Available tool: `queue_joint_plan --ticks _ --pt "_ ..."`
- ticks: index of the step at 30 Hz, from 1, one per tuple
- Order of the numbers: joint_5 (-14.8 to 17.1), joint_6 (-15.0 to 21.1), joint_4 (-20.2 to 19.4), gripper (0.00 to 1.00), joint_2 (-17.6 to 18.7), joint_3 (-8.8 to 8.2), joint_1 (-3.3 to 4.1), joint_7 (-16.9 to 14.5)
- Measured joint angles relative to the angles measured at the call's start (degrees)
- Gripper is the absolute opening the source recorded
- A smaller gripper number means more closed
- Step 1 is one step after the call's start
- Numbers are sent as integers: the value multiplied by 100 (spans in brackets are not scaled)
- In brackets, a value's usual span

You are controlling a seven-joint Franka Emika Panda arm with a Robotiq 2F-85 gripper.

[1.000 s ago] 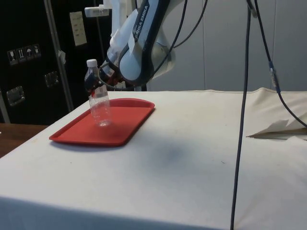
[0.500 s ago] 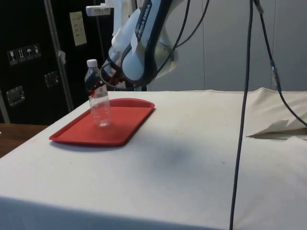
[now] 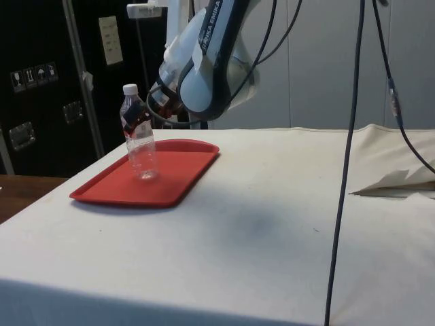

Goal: Place the bottle upright on the tray.

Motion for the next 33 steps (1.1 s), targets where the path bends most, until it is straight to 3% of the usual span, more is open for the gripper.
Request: queue_joint_plan --ticks 18,33 --pt "0 160 -401 100 -315 11 86 -6" --pt "0 74 -516 100 -653 -11 74 -97"
